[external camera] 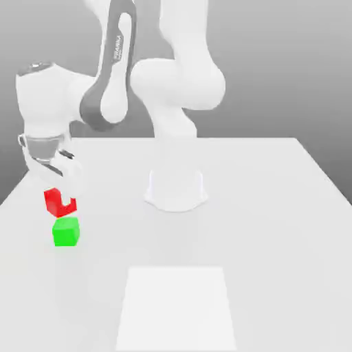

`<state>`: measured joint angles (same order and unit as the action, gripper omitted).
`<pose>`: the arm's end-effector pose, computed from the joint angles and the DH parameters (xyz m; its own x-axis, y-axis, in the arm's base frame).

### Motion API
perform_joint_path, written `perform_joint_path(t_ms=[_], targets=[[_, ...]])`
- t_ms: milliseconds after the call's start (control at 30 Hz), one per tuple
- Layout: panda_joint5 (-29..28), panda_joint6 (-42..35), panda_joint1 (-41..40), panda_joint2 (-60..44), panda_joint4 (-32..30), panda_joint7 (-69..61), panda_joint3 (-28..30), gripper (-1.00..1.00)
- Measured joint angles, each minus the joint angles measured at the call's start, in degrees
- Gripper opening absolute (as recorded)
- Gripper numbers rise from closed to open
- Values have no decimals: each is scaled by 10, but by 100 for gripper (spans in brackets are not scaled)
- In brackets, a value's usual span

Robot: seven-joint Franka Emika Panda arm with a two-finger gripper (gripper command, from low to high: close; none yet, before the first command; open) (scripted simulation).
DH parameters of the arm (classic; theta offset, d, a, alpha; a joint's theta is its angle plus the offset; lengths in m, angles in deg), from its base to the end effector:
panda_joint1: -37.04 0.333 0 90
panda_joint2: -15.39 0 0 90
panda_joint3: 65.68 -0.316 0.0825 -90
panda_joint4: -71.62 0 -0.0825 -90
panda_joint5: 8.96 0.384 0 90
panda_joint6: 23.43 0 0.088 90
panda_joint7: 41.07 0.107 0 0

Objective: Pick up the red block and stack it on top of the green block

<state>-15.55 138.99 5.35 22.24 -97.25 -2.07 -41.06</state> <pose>0.1930 -0.2659 0.2072 0.0199 -0.9998 -0.0097 -0.9997 -0.0197 -0.0116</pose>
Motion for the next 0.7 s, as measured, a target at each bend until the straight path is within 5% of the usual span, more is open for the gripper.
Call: perform_joint_path(t_ms=[100, 133, 333, 700], targets=[[56, 50, 17, -52, 0, -38, -1, -100], [73, 62, 24, -66, 0, -50, -2, 100], [82, 68, 47, -72, 0, -56, 1, 100], [-63, -81, -35, 86, -3, 43, -17, 100]])
